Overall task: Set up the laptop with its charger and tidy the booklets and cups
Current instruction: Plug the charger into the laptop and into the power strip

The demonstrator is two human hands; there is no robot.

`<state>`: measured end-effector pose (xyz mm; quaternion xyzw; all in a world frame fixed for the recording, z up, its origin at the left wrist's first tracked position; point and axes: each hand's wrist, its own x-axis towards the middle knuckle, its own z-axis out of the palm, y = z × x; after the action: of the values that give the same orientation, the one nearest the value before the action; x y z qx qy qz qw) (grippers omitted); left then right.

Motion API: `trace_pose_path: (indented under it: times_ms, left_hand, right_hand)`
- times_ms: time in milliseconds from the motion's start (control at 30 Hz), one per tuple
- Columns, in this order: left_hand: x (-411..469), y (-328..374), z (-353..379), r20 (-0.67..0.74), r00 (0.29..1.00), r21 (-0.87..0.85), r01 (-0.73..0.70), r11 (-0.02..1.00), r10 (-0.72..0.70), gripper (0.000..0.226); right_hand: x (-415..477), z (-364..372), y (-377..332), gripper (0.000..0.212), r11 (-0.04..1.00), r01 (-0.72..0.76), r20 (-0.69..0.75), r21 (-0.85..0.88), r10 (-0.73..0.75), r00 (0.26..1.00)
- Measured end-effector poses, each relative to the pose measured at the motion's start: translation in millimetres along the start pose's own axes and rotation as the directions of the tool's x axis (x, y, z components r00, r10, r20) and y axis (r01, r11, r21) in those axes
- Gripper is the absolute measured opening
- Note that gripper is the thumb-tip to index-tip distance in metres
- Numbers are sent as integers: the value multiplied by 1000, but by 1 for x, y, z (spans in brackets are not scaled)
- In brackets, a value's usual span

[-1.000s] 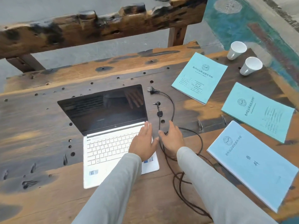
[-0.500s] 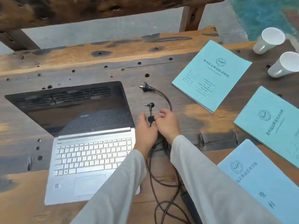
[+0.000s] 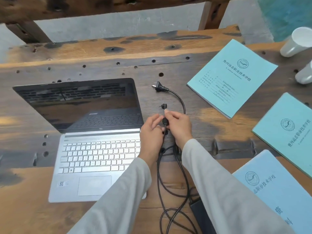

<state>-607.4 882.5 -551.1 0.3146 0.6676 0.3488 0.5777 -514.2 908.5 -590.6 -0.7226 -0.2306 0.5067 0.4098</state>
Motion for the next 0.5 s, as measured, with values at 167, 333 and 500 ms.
trace_pose_path:
  times_ms: [167,333,500]
  left_hand:
    - [-16,-3,-1,76,997,-12,20,1000,-19,48]
    - [-27,-6,-12,128,992,-24,17,1000,-14,43]
    - [-33,-11,-39,139,986,40,-96,995,89,49]
  right_hand:
    - [-12,-5,5,25,996,77,-104,-51,-82,991]
    - [-30,-2,5,26,991,119,-211,-55,-128,969]
    - [-55,7,9,33,991,118,-210,-66,-129,969]
